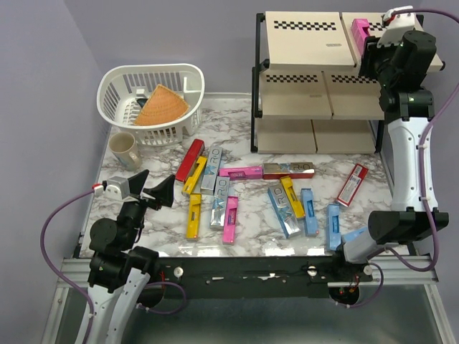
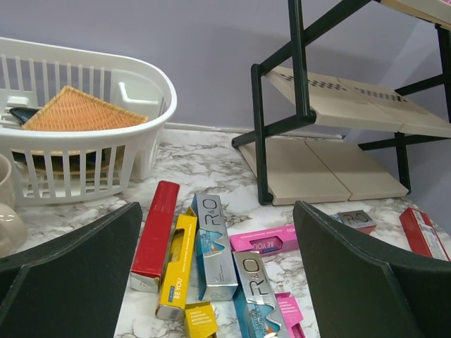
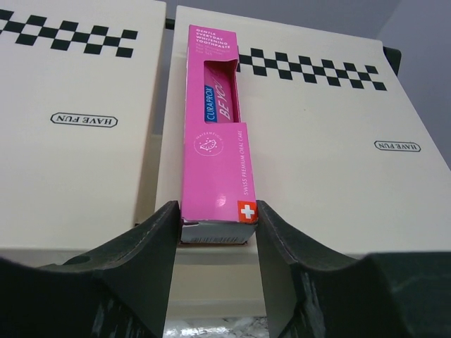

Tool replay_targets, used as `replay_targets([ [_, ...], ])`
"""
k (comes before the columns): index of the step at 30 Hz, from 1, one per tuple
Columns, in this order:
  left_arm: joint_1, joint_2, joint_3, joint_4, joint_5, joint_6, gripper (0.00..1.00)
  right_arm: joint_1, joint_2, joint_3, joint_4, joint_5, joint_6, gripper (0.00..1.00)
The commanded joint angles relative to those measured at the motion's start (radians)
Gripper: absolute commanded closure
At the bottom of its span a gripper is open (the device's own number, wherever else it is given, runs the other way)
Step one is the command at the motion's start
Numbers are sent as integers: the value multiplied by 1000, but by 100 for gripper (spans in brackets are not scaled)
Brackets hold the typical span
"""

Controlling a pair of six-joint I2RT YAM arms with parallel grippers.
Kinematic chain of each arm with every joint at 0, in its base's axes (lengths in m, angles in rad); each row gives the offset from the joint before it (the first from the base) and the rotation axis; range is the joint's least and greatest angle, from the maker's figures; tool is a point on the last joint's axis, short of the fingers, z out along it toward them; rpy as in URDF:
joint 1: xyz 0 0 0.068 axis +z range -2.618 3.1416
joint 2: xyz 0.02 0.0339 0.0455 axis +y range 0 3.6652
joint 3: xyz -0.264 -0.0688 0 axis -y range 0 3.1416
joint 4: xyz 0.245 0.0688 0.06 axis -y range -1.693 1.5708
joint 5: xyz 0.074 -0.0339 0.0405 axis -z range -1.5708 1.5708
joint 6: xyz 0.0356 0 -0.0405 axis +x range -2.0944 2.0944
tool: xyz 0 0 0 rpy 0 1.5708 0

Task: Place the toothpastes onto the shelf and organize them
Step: Place the toothpaste on the shelf.

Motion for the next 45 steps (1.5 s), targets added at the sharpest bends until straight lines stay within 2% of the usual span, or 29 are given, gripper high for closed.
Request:
replay_targets([
  [1,-9,-17,13,-10,25,8,1,-39,-36,-17,72,-60,7,46],
  [7,-15,-16,13,-13,14,13,1,-107,-26,-10,94,-153,-4,52],
  [19,-19,38,15,-21,11,18,1,-252,34,3,123,-273,13,53],
  [38,-16,66,15,-16,22,28,1,-356,102,30,180,-402,11,52],
  [45,-16,61,15,-18,17,30,1,-368,131,56,188,-402,4,38],
])
